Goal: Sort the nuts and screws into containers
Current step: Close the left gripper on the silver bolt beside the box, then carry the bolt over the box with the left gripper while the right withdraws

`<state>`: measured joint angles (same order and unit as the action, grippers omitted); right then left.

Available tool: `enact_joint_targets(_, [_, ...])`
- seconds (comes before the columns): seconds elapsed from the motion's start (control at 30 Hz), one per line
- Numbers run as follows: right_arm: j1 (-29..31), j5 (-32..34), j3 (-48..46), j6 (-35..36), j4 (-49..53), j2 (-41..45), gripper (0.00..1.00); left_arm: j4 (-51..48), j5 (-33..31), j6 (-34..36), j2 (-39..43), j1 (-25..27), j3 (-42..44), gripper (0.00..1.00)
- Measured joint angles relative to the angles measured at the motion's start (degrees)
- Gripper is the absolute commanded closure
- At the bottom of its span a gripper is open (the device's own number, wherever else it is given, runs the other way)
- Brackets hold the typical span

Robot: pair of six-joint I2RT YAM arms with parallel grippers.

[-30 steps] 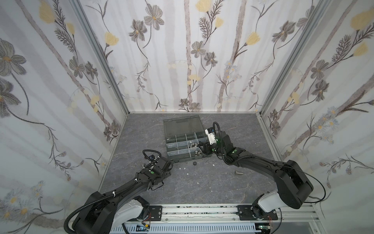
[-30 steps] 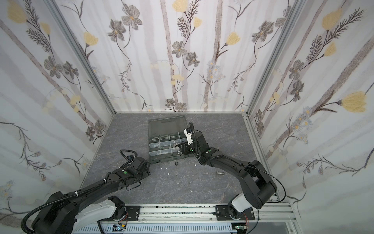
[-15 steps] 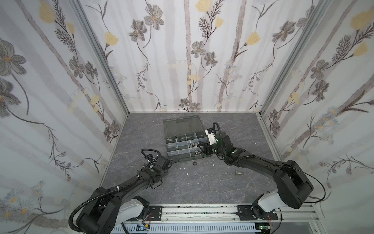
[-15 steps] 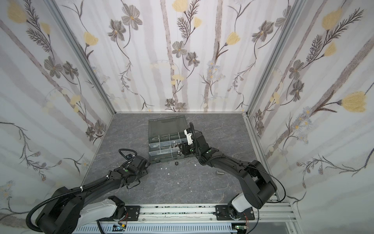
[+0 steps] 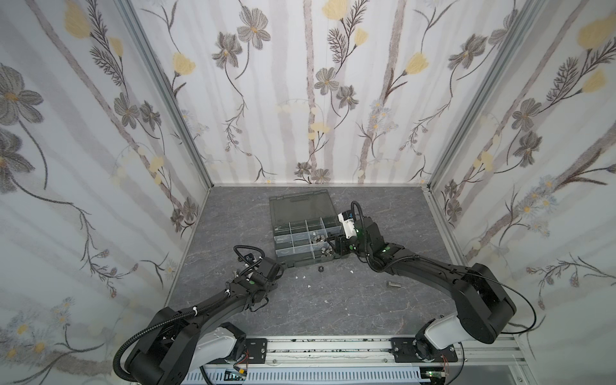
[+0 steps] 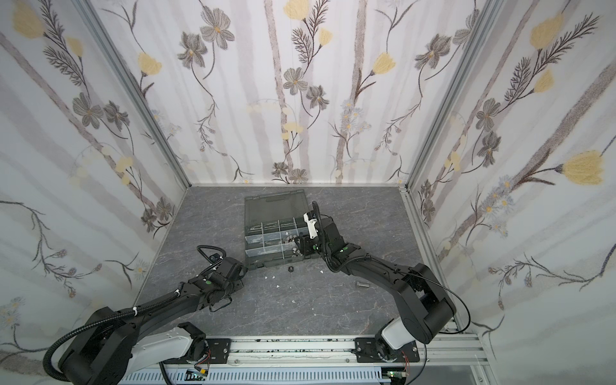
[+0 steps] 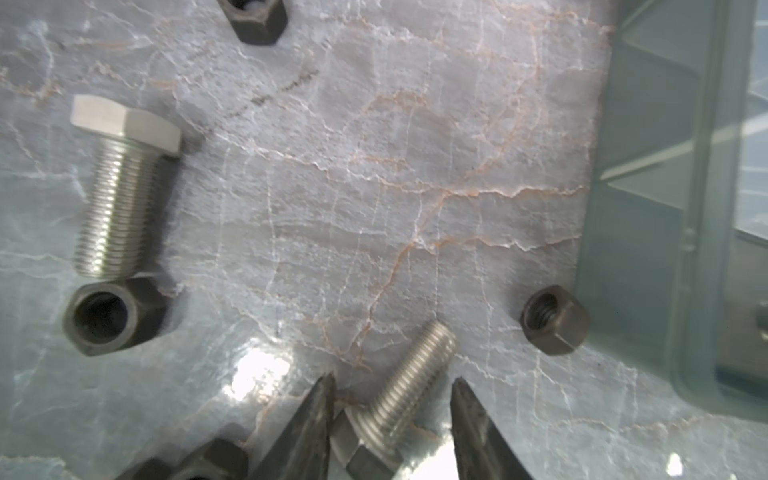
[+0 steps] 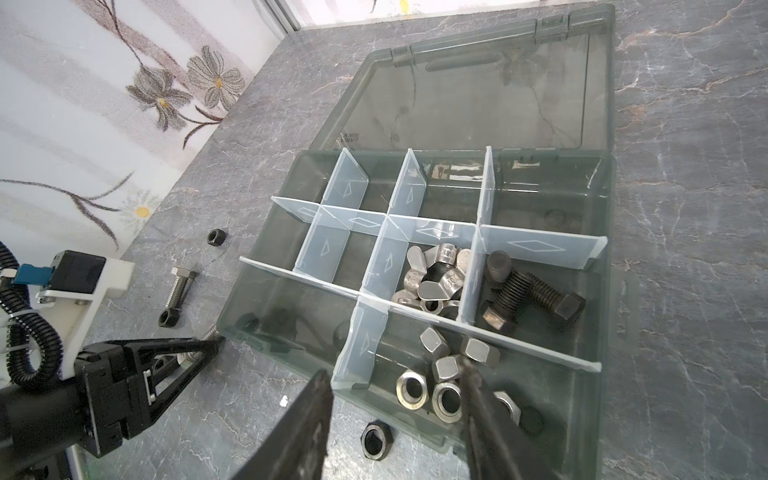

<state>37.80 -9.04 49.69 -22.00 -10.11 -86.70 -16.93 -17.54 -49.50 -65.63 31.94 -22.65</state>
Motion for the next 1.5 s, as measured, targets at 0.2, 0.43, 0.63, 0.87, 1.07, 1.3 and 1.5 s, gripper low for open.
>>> enact_joint_targets(0.2, [0.0,0.0,0.0,0.0,0.0,0.0,0.49,0.5,1.3,0.0,0.3,0.4,0.1,0.73])
enact_joint_targets(0.43, [-0.1,0.0,0.0,0.0,0.0,0.0,0.49,0.1,2.7,0.0,2.1,0.4,-1.4,0.84])
enact_joint_targets(0.63, [-0.1,0.0,0.0,0.0,0.0,0.0,0.48,-1.7,2.8,0.1,5.6,0.4,-3.8,0.86])
enact_joint_targets(0.87, [-0.1,0.0,0.0,0.0,0.0,0.9,0.48,-4.7,3.6,1.4,6.5,0.4,-8.5,0.85])
enact_joint_targets(1.07, [-0.1,0.0,0.0,0.0,0.1,1.8,0.48,-5.6,5.3,3.7,3.1,0.5,-17.6,0.85])
enact_joint_targets(1.3, [-0.1,0.0,-1.9,0.0,1.0,5.2,0.48,-4.4,7.8,7.6,-7.3,1.0,-25.3,0.83])
enact_joint_targets(1.5, [-0.3,0.9,-6.0,0.0,3.0,10.4,0.48,-2.0,10.0,10.2,-16.3,1.0,-31.0,0.82])
